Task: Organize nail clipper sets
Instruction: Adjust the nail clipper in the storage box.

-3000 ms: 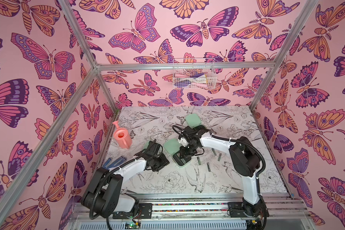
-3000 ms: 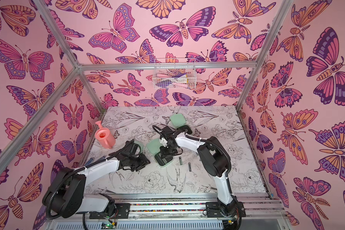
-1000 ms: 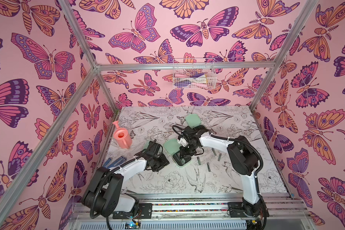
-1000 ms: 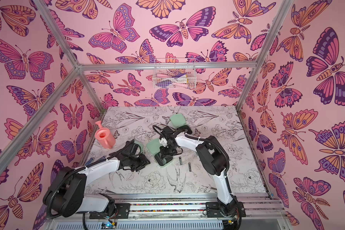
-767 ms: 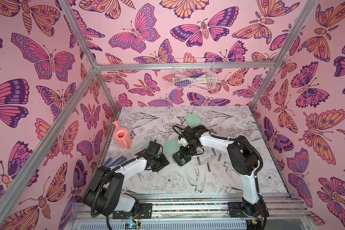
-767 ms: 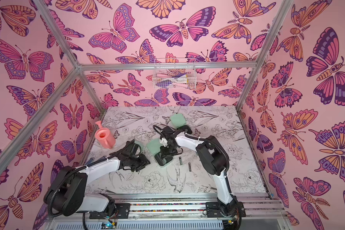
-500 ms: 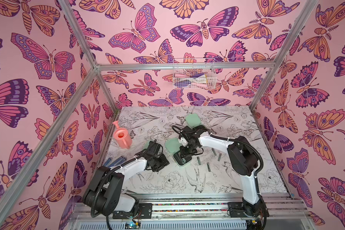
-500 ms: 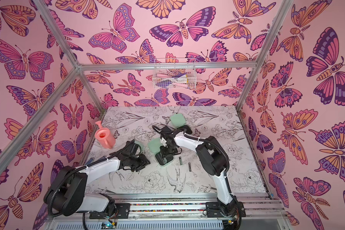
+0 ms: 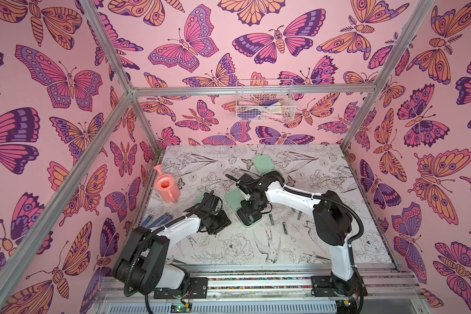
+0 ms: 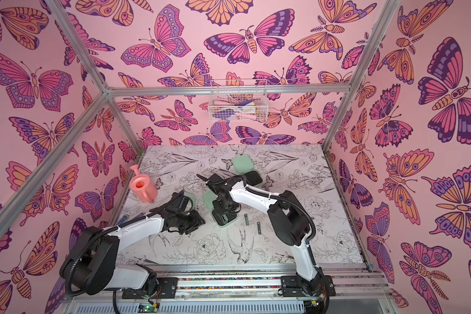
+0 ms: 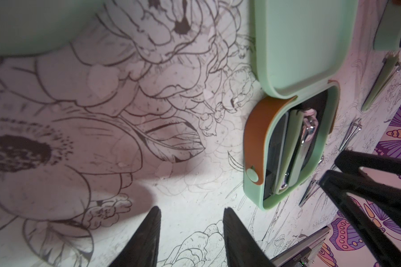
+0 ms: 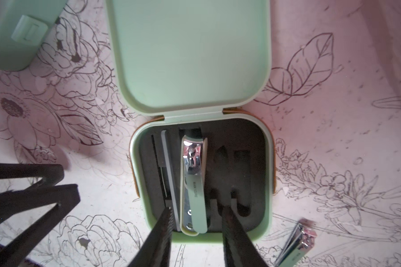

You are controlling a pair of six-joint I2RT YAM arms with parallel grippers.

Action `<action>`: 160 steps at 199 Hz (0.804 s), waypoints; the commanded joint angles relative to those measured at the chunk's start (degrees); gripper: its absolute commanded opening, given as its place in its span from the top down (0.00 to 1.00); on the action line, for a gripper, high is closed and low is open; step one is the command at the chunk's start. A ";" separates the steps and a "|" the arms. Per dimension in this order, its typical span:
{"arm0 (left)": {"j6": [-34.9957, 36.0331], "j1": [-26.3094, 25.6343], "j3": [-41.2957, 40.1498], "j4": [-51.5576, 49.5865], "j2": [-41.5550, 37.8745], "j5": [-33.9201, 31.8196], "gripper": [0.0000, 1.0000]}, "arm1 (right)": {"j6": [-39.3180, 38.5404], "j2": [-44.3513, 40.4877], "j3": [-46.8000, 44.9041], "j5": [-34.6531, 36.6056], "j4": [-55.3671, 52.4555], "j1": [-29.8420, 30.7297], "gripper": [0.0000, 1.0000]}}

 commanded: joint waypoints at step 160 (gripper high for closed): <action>0.34 0.41 -0.63 -0.42 0.57 0.48 0.53 | 5.79 3.79 2.42 9.30 -0.87 4.23 0.58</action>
